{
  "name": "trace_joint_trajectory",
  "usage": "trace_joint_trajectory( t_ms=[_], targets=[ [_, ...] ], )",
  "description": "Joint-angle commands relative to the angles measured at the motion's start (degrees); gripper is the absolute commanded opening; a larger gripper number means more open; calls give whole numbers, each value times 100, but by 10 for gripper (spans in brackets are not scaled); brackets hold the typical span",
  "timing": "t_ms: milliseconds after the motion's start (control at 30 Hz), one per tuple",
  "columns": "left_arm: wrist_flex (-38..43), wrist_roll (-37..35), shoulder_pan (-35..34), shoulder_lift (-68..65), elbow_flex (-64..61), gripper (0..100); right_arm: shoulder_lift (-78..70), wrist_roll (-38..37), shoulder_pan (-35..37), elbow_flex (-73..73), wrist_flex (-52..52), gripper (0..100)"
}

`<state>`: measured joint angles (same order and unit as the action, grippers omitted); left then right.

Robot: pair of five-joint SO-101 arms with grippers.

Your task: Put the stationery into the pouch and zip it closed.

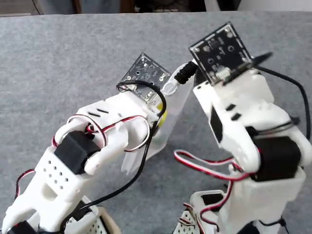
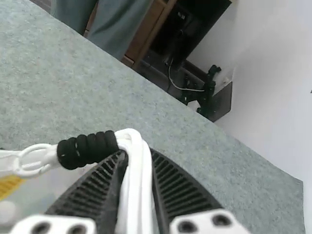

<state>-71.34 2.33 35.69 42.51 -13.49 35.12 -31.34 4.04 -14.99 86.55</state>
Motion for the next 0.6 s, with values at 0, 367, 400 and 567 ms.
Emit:
trace_joint_trajectory(
  t_ms=[0,367,400,567],
  targets=[
    [-299,9,31,299,66,27,22,-79,-536,277,-580,12],
    [-598,9,31,624,66,27,13,-88,-1222,1622,-1547,12],
    [-642,18,31,651,66,27,13,-88,-1266,1719,-1626,12],
    [-765,18,31,791,66,27,13,-88,-1477,2132,-1943,12]
  ],
)
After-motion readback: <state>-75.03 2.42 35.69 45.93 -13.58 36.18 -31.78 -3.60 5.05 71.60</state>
